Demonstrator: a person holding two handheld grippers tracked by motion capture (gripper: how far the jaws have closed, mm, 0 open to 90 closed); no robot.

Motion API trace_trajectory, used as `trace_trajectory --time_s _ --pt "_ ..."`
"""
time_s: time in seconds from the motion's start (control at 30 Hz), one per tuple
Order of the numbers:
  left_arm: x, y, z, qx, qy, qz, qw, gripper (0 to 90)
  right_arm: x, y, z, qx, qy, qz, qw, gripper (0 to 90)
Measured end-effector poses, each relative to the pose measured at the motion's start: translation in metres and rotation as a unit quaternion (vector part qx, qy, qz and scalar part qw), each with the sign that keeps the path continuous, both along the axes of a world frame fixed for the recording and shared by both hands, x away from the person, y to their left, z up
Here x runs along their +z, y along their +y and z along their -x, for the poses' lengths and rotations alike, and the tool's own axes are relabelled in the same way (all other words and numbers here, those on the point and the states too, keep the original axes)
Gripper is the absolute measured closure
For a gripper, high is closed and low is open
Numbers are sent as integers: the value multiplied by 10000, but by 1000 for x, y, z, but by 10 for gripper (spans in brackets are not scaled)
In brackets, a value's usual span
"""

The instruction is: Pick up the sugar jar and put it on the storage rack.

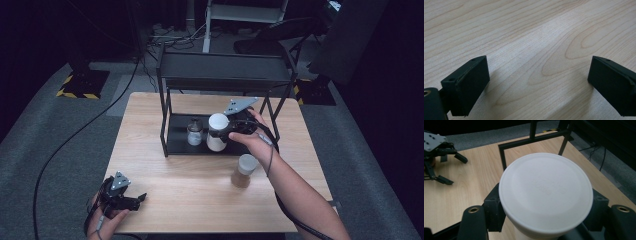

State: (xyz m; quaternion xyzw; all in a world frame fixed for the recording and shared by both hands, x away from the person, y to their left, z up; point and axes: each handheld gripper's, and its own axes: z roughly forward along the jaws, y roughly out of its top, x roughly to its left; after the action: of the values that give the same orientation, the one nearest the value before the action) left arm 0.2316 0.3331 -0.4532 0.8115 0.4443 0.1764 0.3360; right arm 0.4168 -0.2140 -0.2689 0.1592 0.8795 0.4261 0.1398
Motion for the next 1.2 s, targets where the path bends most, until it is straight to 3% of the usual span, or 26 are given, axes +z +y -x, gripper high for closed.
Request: trace_trajectory --time_s 0.63,1.2 --pt "0 0 0 0 -1 2 10000 32 -25 3 -47 -253 168 107 9995 334" --pt "0 0 0 0 0 4 10000 32 -54 7 -70 -409 323 255 9983 334"
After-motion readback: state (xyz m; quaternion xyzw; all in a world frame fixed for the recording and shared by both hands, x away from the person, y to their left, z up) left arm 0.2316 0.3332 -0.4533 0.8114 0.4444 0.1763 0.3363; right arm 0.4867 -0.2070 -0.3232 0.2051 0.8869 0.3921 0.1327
